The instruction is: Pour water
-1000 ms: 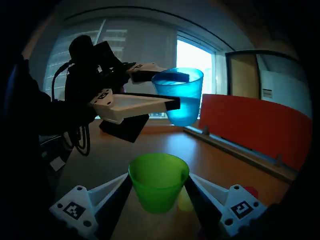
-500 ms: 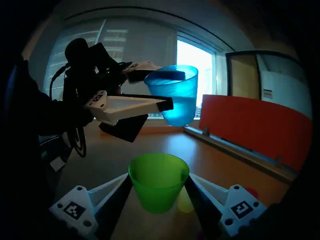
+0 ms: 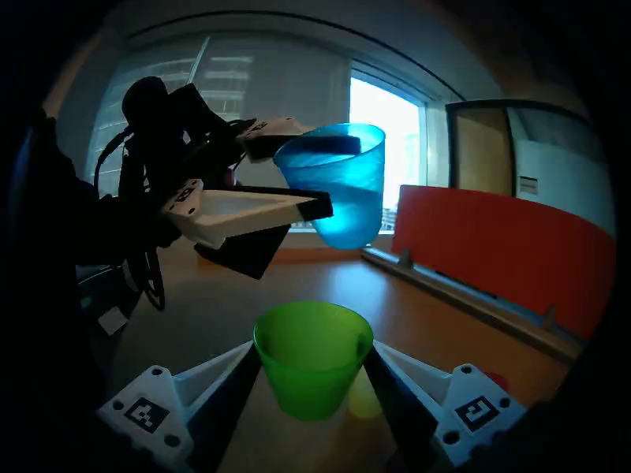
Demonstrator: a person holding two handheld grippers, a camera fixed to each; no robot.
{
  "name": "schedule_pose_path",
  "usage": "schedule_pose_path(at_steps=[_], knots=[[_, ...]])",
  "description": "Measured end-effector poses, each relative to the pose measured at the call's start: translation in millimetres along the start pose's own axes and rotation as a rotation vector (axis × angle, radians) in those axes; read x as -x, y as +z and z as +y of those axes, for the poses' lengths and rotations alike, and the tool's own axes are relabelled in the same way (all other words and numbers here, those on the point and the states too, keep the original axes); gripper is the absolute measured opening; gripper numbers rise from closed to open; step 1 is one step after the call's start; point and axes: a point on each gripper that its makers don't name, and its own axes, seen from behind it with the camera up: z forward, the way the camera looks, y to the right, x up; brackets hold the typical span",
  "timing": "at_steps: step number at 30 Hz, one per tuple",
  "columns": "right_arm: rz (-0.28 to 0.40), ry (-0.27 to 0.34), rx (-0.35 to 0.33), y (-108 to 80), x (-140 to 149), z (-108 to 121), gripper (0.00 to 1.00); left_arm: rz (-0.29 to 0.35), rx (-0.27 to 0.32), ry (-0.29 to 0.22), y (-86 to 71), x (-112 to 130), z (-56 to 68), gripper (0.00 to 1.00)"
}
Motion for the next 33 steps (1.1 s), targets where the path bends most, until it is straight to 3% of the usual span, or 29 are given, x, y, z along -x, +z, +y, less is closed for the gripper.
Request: schedule_pose_path(at_steps=[14,33], knots=[[-0.002,-0.001,-0.001,-1.2,0.1,1.1,0.9,-0.003,0.019,0.039,-1.2,0.6,7.6,0.84],[-0.003,0.003,-0.013,-5.3,-1.0,-2.6,0.9,-0.007,0.011,0.085,2.6,1.7,7.6,0.84]])
